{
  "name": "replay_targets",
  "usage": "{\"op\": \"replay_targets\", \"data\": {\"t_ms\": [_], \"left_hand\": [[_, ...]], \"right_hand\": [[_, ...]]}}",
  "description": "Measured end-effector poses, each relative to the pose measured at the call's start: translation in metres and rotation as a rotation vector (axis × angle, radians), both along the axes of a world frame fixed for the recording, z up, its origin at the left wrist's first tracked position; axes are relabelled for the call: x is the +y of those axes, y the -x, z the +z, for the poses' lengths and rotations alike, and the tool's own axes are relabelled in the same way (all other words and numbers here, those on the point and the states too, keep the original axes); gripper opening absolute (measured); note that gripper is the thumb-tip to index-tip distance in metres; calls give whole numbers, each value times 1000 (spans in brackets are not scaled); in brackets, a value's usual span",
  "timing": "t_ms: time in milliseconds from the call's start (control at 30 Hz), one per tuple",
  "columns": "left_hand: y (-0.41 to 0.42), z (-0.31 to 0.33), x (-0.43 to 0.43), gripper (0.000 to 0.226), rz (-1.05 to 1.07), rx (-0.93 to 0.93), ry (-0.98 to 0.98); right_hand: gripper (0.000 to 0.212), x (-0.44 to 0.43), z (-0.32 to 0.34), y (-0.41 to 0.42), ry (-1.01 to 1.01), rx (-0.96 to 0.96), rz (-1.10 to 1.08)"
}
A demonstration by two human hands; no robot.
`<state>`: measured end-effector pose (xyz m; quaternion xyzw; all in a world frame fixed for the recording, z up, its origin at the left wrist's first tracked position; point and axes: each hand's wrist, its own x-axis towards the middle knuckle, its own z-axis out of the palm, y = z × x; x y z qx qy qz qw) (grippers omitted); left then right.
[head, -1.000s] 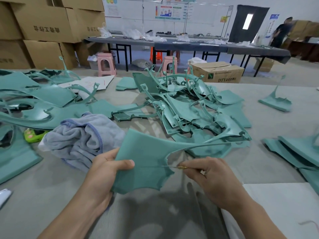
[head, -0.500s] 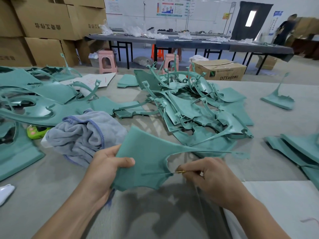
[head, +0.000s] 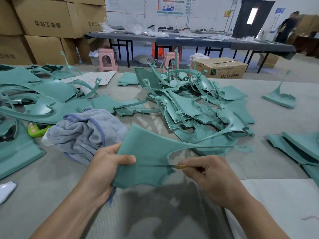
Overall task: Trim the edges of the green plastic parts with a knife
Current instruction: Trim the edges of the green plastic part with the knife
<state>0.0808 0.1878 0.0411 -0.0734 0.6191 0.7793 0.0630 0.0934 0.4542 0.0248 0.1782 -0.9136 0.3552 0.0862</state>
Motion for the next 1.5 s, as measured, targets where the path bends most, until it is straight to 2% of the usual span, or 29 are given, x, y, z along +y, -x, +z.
{"op": "replay_targets", "data": {"t_ms": [67,133,233,300,367,433,467,567,633,700,767,833,967,1067,1133,1233,1500], "left_hand": [[1,-2,-1,38,-18,1,3],[2,-3,-2,39,-28,7,3],[1,-4,-1,39,-35,5,2],[2,-4,-2,39,-22,-2,-2],[4,-4,-3,37,7,-7,-2],[4,-5,-4,33,37,-11,-7],[4,-5,-4,31,45,-19,-20],[4,-6,-2,29,48,-63,-94],[5,-4,-2,27,71,-78,-132],[5,-2,-2,24,97,-82,-132],[3,0,-2,22,105,-87,-116],[2,0,-2,23,103,-83,-117],[2,2,-1,23,124,-84,-129],[1,2,1,23,135,-80,-112],[2,1,1,24,139,-71,-110],[3,-1,0,23,189,-82,-115],[0,-1,10,24,285,-113,-340]], "right_hand": [[15,0,-2,3,40,6,-70],[27,1,-2,4,72,-22,-38],[17,-2,-3,2,-1,-44,58],[10,-2,-3,2,7,31,-46],[13,-1,0,2,122,66,-106],[16,0,7,0,223,39,-49],[18,-1,10,-2,215,14,1],[19,-10,6,-10,4,-5,127],[24,-14,4,-8,2,21,47],[32,-11,4,-5,113,41,-43],[35,-10,5,-5,173,30,-8],[33,-13,4,-7,117,3,64],[37,-12,4,-4,161,56,-80],[29,-13,4,-7,160,-23,24],[20,-14,0,-4,122,-1,-61],[22,-12,-1,0,177,31,-183],[32,-39,-5,-17,291,-28,-21]]}}
